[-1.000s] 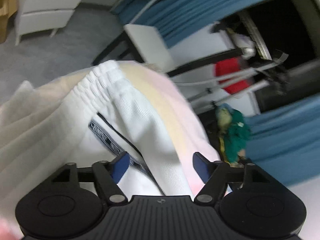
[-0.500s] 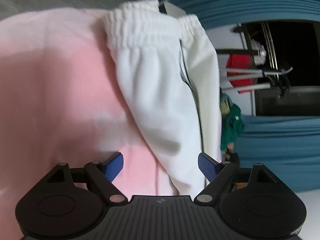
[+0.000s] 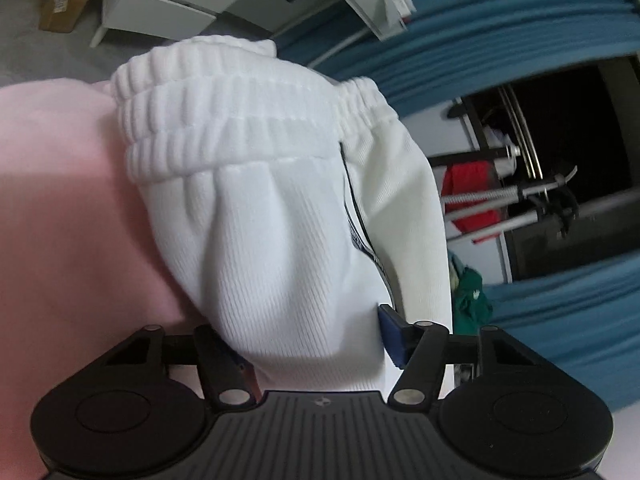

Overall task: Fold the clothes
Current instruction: 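Regrasp the waistband with the left gripper while the right gripper grasps the striped edge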

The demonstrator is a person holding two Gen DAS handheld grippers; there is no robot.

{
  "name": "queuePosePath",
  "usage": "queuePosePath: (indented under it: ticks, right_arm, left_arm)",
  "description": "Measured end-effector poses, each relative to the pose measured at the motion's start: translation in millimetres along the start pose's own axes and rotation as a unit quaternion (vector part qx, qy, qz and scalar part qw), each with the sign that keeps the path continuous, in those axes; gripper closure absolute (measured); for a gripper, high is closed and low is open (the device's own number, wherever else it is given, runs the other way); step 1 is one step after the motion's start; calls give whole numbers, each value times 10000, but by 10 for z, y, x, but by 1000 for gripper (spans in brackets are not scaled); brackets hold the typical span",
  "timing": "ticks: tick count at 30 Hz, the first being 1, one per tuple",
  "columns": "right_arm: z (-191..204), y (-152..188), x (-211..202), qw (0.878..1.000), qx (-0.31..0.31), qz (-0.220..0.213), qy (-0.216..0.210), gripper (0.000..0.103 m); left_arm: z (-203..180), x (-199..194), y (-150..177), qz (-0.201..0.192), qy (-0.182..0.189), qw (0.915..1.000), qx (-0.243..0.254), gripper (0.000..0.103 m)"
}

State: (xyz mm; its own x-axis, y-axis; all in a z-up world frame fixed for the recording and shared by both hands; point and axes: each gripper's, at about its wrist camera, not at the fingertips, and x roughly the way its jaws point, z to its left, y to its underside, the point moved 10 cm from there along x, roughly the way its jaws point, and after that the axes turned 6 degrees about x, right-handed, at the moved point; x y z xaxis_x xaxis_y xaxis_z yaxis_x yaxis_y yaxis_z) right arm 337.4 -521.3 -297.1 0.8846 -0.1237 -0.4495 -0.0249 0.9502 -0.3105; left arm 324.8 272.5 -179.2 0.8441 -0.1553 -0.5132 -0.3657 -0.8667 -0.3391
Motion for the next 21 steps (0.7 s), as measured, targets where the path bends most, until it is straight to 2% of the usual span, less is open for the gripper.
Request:
queuePosePath:
  ticks: [1, 2, 3, 4, 6, 14, 19, 21]
  right_arm:
    - [7, -14, 14, 10000, -2, -64, 28, 69]
    - [1, -37, 14, 9999, 66, -116, 29, 78]
    - [-5, -62, 12, 9998, 138, -167, 28, 83]
    - [0, -81, 9, 9996, 174, -221, 25, 84]
    - [52, -101, -33, 9994, 60, -323, 48, 87]
    - [272, -221, -425, 9989, 22, -385, -249, 89]
    - [148, -194, -725, 9994, 266, -164, -161, 89]
    - [119, -182, -870, 9992, 347, -108, -189, 90]
  left_arm:
    - [-19, 33, -10, -23, -48, 10000, 27, 51]
    - [-15, 41, -22, -36, -113, 9999, 72, 57]
    - [-13, 49, -38, -50, -165, 9998, 119, 72]
    - [-4, 42, -56, -49, -182, 9997, 134, 79]
    - [34, -34, -100, -5, -111, 9999, 41, 85]
    - [-193, -624, -225, -53, 401, 9991, 102, 88]
    - [-95, -1074, -299, 75, 441, 9990, 3, 88]
    - [-31, -1198, -312, 144, 430, 9988, -196, 88]
